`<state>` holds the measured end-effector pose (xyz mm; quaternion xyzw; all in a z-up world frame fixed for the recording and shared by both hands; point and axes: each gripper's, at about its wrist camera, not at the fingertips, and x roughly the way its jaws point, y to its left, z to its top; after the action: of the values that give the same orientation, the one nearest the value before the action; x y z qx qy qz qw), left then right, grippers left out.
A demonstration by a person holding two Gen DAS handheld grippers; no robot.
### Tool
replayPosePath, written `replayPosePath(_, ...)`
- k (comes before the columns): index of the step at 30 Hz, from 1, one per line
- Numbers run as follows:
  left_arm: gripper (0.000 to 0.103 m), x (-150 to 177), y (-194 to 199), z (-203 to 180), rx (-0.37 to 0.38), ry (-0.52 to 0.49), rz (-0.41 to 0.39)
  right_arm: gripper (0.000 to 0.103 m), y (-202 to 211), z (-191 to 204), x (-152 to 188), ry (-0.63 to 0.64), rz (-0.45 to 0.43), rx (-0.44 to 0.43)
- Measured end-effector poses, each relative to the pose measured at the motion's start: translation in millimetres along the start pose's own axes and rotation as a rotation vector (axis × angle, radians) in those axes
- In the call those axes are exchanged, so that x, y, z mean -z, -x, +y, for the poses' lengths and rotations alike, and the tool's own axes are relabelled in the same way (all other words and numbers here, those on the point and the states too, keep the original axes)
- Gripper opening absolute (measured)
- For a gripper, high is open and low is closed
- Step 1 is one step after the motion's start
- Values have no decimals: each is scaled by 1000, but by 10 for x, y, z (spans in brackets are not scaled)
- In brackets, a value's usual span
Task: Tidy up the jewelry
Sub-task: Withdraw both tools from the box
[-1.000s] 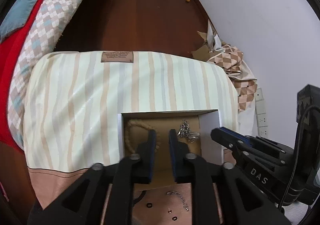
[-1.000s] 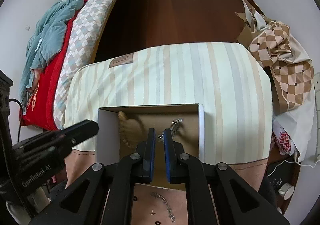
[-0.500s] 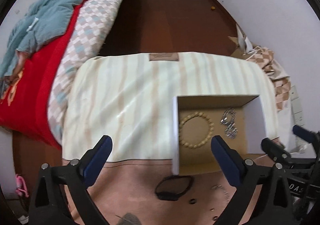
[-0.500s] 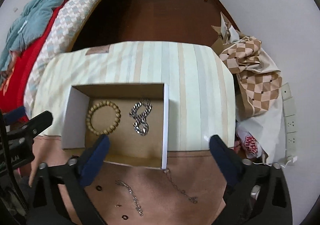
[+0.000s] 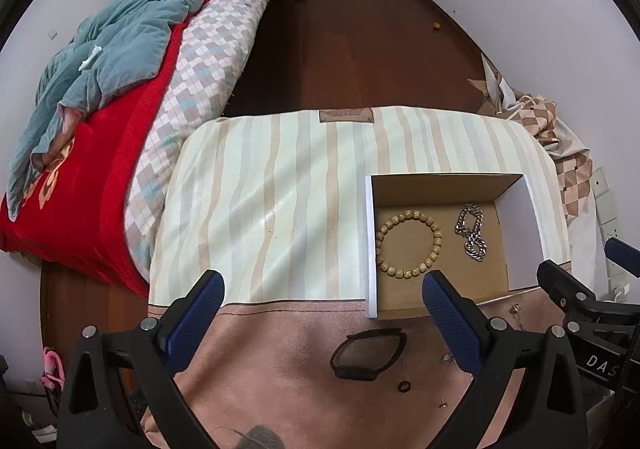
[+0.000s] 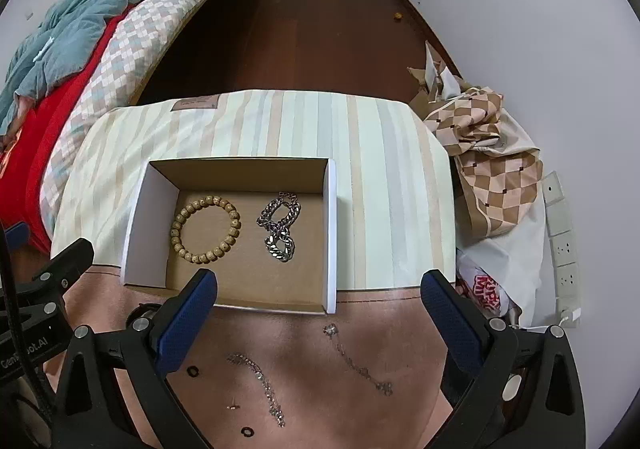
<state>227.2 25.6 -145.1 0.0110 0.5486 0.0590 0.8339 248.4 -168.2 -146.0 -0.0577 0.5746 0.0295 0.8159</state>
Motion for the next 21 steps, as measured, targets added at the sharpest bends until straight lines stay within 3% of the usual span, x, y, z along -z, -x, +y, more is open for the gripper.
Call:
replayPosePath(8,101,137,290,20,-7,0,-56,103,292,-3,120,-15,-48,3)
replayPosePath(21,101,562,1030,123,9,37,-175,103,1197,81,565,-7,-205,10)
